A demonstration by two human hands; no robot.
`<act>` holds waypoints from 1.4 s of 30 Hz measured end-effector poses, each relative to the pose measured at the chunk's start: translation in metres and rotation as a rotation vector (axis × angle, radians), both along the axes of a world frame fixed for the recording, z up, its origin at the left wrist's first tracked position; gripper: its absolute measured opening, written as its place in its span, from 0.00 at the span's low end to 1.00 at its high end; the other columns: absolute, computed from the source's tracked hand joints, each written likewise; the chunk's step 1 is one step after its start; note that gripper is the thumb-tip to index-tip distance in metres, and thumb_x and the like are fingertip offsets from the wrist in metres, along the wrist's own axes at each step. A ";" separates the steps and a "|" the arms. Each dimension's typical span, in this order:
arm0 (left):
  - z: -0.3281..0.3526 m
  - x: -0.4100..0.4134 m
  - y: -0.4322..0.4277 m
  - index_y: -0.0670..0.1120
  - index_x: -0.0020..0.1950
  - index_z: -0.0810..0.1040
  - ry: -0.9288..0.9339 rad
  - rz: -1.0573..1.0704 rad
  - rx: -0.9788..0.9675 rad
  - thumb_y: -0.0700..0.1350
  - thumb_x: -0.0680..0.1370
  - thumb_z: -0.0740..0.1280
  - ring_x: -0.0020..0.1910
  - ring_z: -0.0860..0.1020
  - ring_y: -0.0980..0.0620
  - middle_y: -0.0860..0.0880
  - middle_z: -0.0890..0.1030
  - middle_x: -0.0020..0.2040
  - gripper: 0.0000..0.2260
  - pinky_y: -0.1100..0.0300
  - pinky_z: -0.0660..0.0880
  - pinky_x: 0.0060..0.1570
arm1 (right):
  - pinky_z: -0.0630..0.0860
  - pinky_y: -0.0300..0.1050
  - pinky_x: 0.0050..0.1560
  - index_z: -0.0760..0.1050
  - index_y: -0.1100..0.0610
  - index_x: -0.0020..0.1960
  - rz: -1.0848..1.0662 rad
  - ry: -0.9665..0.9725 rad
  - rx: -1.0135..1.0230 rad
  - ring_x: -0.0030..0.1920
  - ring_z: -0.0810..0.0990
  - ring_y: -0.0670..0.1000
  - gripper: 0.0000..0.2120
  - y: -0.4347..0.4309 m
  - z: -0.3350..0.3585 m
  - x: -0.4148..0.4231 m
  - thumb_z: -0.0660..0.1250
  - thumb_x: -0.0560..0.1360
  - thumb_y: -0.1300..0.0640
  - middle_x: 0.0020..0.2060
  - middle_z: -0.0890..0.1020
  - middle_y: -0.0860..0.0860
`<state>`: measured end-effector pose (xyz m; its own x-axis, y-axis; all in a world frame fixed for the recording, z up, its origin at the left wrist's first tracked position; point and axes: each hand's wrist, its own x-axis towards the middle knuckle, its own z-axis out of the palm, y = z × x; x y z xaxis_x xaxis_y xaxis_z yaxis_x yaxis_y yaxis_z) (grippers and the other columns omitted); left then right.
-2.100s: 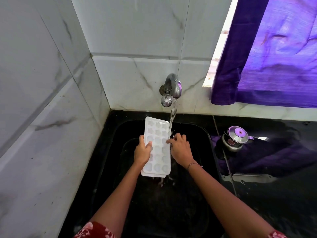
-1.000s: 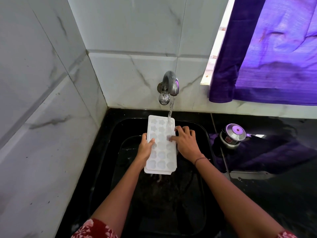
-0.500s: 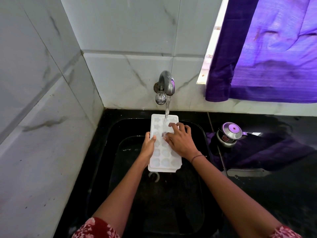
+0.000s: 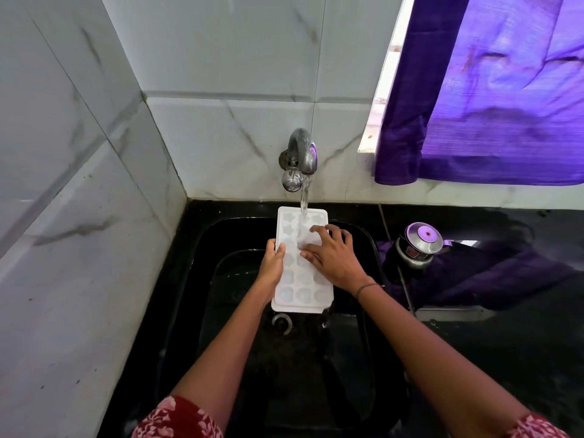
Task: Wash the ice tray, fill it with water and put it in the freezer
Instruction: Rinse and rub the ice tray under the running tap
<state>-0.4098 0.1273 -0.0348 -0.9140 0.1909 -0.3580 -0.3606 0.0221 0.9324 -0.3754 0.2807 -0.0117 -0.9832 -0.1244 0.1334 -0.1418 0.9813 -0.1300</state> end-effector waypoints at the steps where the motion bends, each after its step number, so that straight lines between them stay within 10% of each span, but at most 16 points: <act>1: -0.001 0.001 0.000 0.49 0.60 0.67 -0.002 -0.009 -0.012 0.48 0.83 0.53 0.49 0.78 0.48 0.46 0.77 0.55 0.08 0.55 0.76 0.46 | 0.57 0.61 0.68 0.80 0.46 0.55 -0.011 0.012 0.010 0.68 0.65 0.58 0.30 0.002 0.000 0.000 0.42 0.75 0.36 0.67 0.70 0.52; 10: -0.007 0.006 -0.004 0.48 0.57 0.67 -0.029 -0.002 -0.028 0.51 0.83 0.51 0.50 0.78 0.47 0.45 0.78 0.53 0.10 0.49 0.76 0.52 | 0.58 0.60 0.67 0.78 0.48 0.55 0.000 -0.019 -0.005 0.69 0.64 0.57 0.30 -0.001 -0.008 0.006 0.42 0.75 0.36 0.67 0.69 0.51; 21: -0.002 0.010 0.007 0.50 0.56 0.68 0.011 -0.054 -0.034 0.49 0.84 0.48 0.45 0.74 0.59 0.51 0.76 0.50 0.10 0.66 0.72 0.44 | 0.58 0.60 0.67 0.78 0.49 0.57 0.000 -0.028 0.034 0.70 0.63 0.58 0.29 -0.020 0.000 0.003 0.42 0.77 0.39 0.69 0.68 0.52; 42: -0.003 0.007 -0.003 0.48 0.56 0.69 0.013 -0.018 -0.008 0.51 0.83 0.54 0.46 0.78 0.51 0.46 0.78 0.51 0.09 0.55 0.76 0.48 | 0.58 0.57 0.68 0.72 0.46 0.66 0.095 -0.145 0.034 0.70 0.59 0.57 0.25 -0.024 0.000 -0.004 0.46 0.78 0.39 0.71 0.63 0.52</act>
